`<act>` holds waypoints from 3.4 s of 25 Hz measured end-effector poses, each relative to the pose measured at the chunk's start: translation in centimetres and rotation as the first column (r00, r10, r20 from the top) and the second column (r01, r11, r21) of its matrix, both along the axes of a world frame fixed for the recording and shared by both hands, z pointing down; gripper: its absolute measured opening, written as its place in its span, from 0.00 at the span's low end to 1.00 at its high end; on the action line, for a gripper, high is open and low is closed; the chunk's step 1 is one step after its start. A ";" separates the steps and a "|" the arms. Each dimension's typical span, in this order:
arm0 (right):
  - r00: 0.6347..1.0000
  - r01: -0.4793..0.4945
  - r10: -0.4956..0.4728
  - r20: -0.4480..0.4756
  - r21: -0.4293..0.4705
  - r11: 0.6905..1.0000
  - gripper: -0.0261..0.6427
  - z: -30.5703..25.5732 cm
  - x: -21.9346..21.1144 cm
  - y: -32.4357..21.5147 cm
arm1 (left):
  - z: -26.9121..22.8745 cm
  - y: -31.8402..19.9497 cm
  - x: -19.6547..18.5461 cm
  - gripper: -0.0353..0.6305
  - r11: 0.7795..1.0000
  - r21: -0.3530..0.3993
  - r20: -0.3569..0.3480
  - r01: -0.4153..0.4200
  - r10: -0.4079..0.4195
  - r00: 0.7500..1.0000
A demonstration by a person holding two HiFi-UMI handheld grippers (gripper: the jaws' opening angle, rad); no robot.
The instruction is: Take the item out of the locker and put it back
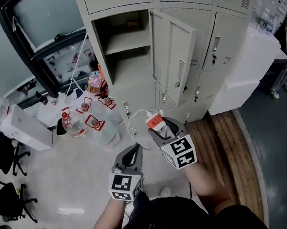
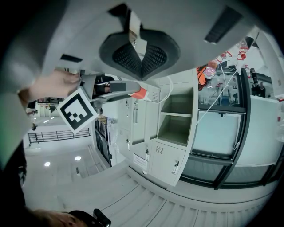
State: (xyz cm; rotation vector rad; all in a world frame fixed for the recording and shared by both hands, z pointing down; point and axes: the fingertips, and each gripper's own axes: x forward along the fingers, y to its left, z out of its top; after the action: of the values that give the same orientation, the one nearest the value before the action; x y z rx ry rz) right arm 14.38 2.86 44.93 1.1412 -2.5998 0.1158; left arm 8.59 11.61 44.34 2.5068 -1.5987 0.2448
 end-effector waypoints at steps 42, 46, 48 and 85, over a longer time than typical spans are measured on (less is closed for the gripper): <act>0.974 -0.218 0.218 -0.058 -0.002 0.976 0.44 -0.4 -12.7 -16.3 | -0.7 -16.4 -14.8 0.06 0.979 0.015 -0.050 -0.205 0.206 0.977; 0.971 -0.231 0.231 -0.066 0.007 0.973 0.44 -0.7 -13.1 -17.8 | -1.1 -17.7 -15.2 0.06 0.976 0.019 -0.055 -0.218 0.218 0.974; 0.970 -0.235 0.235 -0.069 0.010 0.972 0.44 -0.8 -13.2 -18.7 | -1.2 -18.5 -15.3 0.06 0.975 0.018 -0.058 -0.222 0.223 0.973; 0.987 -0.115 0.103 -0.123 -0.093 0.989 0.44 5.4 -12.9 -40.3 | 0.1 -35.3 -11.9 0.06 0.999 0.001 -0.028 -0.050 0.050 0.998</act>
State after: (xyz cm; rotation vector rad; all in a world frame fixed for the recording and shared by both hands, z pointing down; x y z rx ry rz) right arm 1.49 -37.45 50.32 1.2161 -2.4013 0.1936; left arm -3.33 -23.72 44.44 2.5411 -1.5270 0.2151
